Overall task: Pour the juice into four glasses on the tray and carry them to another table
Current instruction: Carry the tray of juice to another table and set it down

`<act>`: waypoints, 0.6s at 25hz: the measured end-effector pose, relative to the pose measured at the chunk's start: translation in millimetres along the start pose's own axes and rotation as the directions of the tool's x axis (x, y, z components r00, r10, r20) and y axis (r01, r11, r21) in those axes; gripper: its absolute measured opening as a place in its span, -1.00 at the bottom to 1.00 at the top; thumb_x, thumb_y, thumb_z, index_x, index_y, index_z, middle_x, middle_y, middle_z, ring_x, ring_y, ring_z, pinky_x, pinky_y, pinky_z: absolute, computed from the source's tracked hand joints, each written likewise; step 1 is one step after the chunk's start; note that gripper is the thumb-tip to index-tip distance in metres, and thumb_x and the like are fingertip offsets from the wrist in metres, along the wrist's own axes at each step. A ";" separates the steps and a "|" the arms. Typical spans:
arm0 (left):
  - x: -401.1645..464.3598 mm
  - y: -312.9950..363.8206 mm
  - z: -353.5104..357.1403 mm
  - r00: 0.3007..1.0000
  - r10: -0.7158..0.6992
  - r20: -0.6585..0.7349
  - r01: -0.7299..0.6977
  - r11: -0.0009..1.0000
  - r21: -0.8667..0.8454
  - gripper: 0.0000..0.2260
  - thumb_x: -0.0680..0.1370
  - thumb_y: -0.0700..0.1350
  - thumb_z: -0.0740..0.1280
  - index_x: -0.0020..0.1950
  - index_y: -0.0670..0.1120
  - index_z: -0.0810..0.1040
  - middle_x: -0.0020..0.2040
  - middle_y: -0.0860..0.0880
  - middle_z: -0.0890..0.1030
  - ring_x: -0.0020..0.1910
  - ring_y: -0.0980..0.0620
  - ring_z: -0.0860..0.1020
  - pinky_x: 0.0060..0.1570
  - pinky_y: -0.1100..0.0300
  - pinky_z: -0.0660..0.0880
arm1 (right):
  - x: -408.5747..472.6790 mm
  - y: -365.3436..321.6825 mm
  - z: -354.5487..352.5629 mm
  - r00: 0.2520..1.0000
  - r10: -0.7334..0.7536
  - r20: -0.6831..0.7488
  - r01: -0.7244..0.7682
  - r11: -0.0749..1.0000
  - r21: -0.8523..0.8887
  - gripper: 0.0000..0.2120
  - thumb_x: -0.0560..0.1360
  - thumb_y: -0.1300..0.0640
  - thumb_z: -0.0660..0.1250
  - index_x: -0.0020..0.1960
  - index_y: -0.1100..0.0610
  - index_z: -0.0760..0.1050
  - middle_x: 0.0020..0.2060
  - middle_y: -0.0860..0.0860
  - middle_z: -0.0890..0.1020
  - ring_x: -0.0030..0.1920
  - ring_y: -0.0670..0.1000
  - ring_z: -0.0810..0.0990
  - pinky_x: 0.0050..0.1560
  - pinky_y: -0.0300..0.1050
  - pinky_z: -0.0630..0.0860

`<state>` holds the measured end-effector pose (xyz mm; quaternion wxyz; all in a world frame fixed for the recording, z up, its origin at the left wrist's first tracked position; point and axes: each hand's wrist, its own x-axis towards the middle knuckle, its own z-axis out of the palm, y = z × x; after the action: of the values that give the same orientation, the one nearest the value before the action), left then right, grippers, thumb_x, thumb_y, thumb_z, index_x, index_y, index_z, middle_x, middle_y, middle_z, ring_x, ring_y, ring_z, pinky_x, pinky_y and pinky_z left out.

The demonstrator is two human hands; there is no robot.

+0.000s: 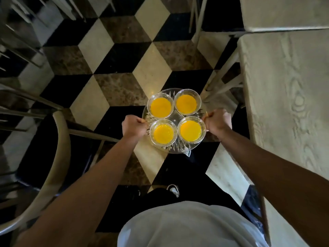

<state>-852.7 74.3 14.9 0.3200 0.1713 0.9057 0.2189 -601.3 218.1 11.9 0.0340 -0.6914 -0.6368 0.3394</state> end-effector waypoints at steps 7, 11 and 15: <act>61.5 66.3 -5.9 0.997 -0.074 -0.013 0.073 0.997 -0.026 -0.88 0.50 -0.23 0.44 -0.23 -0.14 0.71 -0.18 -0.12 0.74 -0.12 -0.10 0.71 -0.01 -0.05 0.72 | 76.7 -65.3 -25.3 0.994 -0.073 0.083 0.073 0.997 0.002 -0.84 0.49 0.21 0.34 -0.20 0.16 0.68 -0.22 0.11 0.73 -0.16 0.11 0.71 -0.04 0.02 0.69; 103.4 99.9 -16.4 0.997 -0.081 -0.014 0.080 0.995 -0.062 -0.90 0.49 -0.26 0.42 -0.21 -0.22 0.69 -0.19 -0.20 0.74 -0.15 -0.18 0.73 -0.05 -0.15 0.71 | 115.7 -105.3 -31.9 0.995 -0.043 0.087 0.046 0.999 -0.030 -0.78 0.43 0.25 0.32 -0.35 0.18 0.65 -0.33 0.10 0.71 -0.22 0.11 0.71 -0.11 0.00 0.69; 150.7 129.0 -27.5 0.998 -0.058 0.008 0.058 0.997 -0.046 -0.88 0.48 -0.29 0.44 -0.26 -0.18 0.69 -0.21 -0.17 0.74 -0.19 -0.15 0.73 -0.07 -0.12 0.72 | 155.1 -139.7 -28.2 0.996 -0.014 0.086 0.016 1.000 -0.023 -0.82 0.44 0.25 0.36 -0.30 0.18 0.67 -0.31 0.10 0.73 -0.19 0.10 0.72 -0.06 0.04 0.70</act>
<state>-959.8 243.3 23.3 0.3331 0.1382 0.9039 0.2298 -713.1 395.1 34.4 0.0009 -0.6717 -0.6469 0.3611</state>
